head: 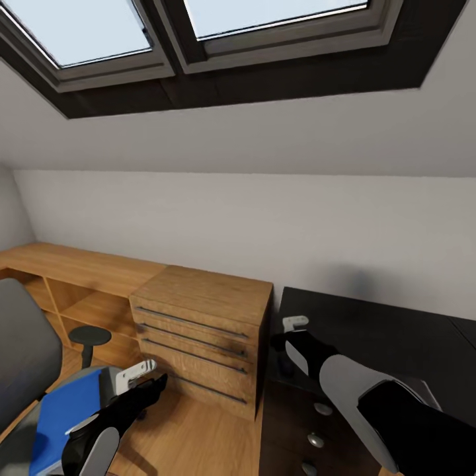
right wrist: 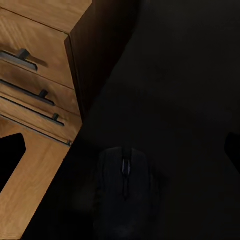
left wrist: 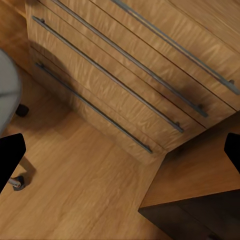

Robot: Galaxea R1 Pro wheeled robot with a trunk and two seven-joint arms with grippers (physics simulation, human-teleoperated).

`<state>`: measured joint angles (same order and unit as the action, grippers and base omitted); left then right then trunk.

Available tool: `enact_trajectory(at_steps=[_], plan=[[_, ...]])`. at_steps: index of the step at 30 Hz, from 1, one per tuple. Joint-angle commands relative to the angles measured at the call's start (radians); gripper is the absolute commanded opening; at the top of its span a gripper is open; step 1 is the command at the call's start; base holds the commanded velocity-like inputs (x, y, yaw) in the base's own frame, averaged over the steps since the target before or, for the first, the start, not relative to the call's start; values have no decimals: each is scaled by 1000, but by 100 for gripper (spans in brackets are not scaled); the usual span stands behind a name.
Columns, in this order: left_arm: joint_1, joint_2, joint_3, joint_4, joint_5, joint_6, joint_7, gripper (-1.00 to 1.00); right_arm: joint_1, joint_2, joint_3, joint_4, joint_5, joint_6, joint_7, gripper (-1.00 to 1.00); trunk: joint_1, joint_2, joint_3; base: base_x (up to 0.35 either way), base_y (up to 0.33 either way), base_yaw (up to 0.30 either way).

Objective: In the bedroom, organize the workspace by keeping the computer under the desk, ensuring the monitor is on the desk, placing the keyboard on the desk next to the monitor, placing the mouse on the desk next to the keyboard, moving the folder from the swivel chair onto the desk next to the mouse, stacking the notebook on top of the folder with the pen on top of the notebook, and positioning the swivel chair next to the desk.

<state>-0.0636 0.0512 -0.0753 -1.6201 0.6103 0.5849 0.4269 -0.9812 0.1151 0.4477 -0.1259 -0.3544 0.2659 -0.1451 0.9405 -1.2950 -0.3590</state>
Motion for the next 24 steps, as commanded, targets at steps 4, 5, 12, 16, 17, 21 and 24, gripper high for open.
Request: enact_trajectory(at_steps=[4, 5, 12, 16, 17, 21, 24], plan=[[-1, 0, -2, -1, 11, 1, 10, 100, 0, -1, 8, 15, -9, 2, -2, 100, 15, -29, -14, 0, 0, 0], [-1, 0, -3, -1, 11, 1, 10, 100, 0, -1, 8, 16, -9, 2, -1, 100, 19, -36, -17, 0, 0, 0], [-1, 1, -1, -1, 11, 1, 10, 100, 1, -4, 8, 20, -62, -2, -1, 100, 46, -85, -39, 0, 0, 0], [-1, 1, -1, -1, 11, 1, 10, 100, 1, -5, 9, 20, -83, -2, 0, 100, 61, -113, -51, 0, 0, 0], [-1, 1, -1, -1, 11, 1, 10, 100, 1, -6, 9, 20, -84, -2, -1, 100, 65, -120, -55, 0, 0, 0], [-1, 1, -2, -1, 11, 1, 10, 100, 1, -6, 9, 20, -87, -2, -1, 100, 81, -148, -67, 0, 0, 0], [-1, 0, -1, -1, 11, 1, 10, 100, 1, -6, 9, 21, -88, 0, -1, 100, 92, -169, -77, 0, 0, 0]])
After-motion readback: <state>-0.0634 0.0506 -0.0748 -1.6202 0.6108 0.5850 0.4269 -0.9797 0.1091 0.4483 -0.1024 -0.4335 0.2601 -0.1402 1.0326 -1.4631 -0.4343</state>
